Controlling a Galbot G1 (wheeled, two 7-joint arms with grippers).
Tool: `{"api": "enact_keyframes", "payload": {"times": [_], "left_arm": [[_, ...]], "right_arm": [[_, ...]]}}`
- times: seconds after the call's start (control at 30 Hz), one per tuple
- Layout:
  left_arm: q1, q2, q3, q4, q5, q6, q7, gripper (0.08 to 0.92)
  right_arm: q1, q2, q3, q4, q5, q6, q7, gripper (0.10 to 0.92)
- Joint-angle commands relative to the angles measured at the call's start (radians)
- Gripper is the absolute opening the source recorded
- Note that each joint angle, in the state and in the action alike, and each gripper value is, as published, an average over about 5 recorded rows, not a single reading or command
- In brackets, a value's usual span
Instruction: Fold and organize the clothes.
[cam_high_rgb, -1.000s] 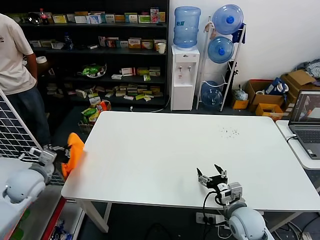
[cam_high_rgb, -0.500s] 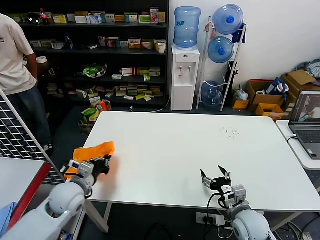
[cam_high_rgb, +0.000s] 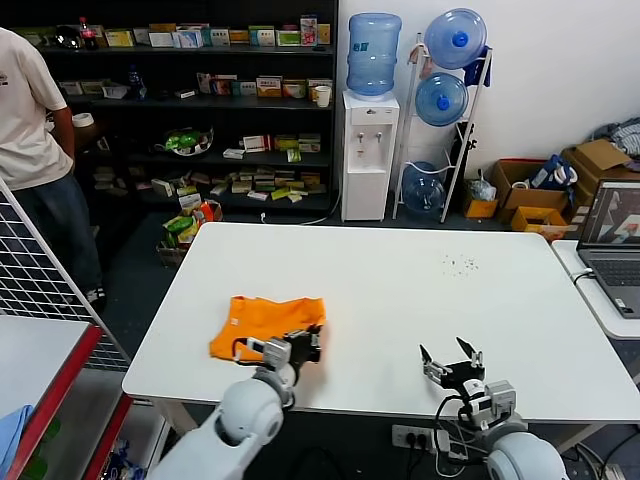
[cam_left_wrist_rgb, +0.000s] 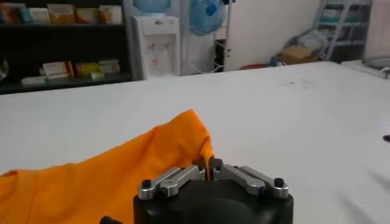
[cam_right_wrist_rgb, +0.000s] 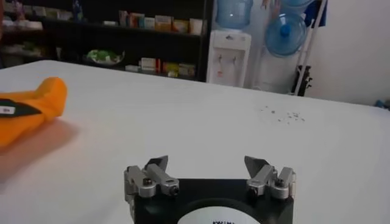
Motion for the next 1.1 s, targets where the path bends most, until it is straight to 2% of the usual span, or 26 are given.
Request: {"api": "enact_keyframes", "payload": {"times": [0.03, 0.17, 0.3, 0.4, 0.5, 0.67, 0.77, 0.87, 0.97, 1.1], "left_arm": [[-0.085, -0.381, 0.103, 0.208, 0.036, -0.075, -0.051, 0.115], [-0.1, -0.429, 0.075, 0.28, 0.035, -0.207, -0.051, 0.124], [-0.093, -0.391, 0.066, 0.272, 0.052, -0.344, -0.014, 0.198], [-0.058, -0.293, 0.065, 0.208, 0.068, -0.402, 0.019, 0.285], [0.004, -0.164, 0.029, 0.134, 0.098, -0.458, 0.042, 0.371], [0.141, 0.064, -0.115, 0.044, 0.151, -0.581, 0.059, 0.519], [0.21, 0.129, -0.215, 0.024, 0.193, -0.612, 0.068, 0.605], [0.262, 0.135, -0.311, 0.025, 0.265, -0.603, 0.09, 0.692], [0.289, 0.097, -0.4, 0.044, 0.33, -0.594, 0.105, 0.771], [0.316, 0.042, -0.486, 0.07, 0.433, -0.624, 0.127, 0.818]], "right_arm": [[-0.041, -0.007, 0.041, 0.003, -0.001, 0.002, 0.004, 0.823], [-0.032, -0.003, 0.044, -0.005, -0.003, 0.004, 0.01, 0.823], [-0.027, 0.0, 0.052, -0.007, -0.017, 0.008, 0.008, 0.823], [-0.026, 0.008, 0.065, -0.008, -0.033, 0.012, -0.002, 0.823], [-0.02, 0.029, 0.086, -0.013, -0.056, 0.023, -0.027, 0.823], [0.014, 0.091, 0.128, -0.029, -0.103, 0.04, -0.072, 0.823], [0.042, 0.144, 0.153, -0.039, -0.149, 0.052, -0.104, 0.823], [0.062, 0.196, 0.186, -0.047, -0.197, 0.064, -0.149, 0.823], [0.071, 0.244, 0.238, -0.053, -0.248, 0.077, -0.207, 0.823], [0.067, 0.294, 0.305, -0.053, -0.305, 0.092, -0.269, 0.823]]}}
